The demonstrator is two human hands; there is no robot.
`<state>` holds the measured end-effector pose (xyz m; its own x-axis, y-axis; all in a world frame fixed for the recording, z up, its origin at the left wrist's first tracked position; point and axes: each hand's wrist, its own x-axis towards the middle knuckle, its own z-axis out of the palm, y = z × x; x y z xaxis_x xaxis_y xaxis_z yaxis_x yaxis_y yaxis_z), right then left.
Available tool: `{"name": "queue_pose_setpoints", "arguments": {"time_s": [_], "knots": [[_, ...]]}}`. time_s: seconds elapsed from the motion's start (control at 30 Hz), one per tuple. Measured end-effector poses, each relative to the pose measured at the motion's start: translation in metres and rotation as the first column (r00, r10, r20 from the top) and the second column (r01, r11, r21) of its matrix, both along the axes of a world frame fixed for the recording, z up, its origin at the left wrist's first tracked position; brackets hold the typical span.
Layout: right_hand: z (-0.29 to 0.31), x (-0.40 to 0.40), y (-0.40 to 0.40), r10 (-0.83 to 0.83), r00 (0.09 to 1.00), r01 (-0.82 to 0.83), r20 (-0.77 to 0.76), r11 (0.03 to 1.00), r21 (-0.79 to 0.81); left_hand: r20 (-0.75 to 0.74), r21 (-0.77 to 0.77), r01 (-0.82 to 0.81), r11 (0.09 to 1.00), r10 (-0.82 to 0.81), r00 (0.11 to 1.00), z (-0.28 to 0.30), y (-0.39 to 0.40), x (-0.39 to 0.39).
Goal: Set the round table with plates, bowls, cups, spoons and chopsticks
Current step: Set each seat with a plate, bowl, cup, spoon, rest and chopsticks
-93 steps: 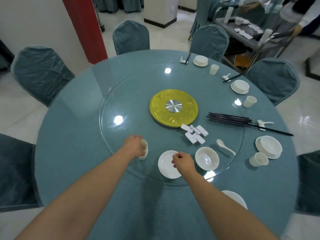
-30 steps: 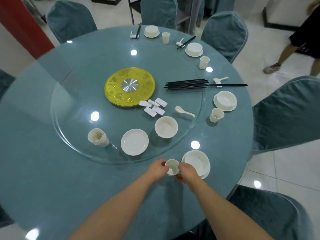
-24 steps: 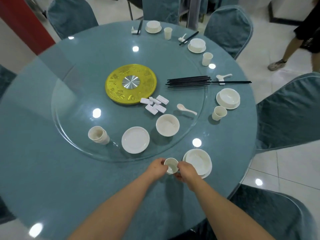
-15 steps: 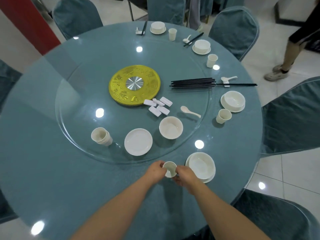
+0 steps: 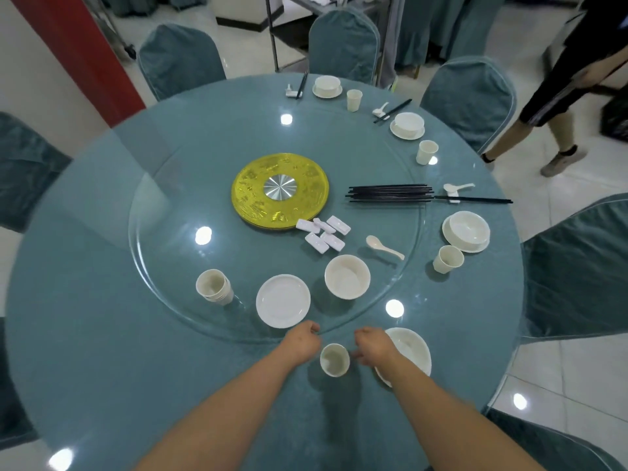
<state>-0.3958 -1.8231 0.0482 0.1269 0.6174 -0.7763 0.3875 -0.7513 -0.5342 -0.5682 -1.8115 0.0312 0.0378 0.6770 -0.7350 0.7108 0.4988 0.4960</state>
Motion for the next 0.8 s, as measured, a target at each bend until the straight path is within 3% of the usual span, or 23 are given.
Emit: {"name": "queue_pose_setpoints", "arguments": {"time_s": [0.03, 0.47, 0.8], "knots": [[0.003, 0.002, 0.006, 0.043, 0.997, -0.046, 0.062, 0.998, 0.046, -0.003, 0.019, 0.012, 1.000, -0.012, 1.000, 0.005, 0.008, -0.003], [0.038, -0.021, 0.101, -0.053, 0.998, 0.057, -0.024, 0.974, 0.218, 0.125, 0.165, -0.250, 0.954, 0.231, 0.965, 0.046, 0.104, -0.029], [0.021, -0.026, 0.158, -0.015, 0.999, -0.002, 0.052, 0.949, 0.317, 0.028, 0.290, -0.130, 0.948, 0.127, 0.991, 0.026, 0.169, -0.031]]}}
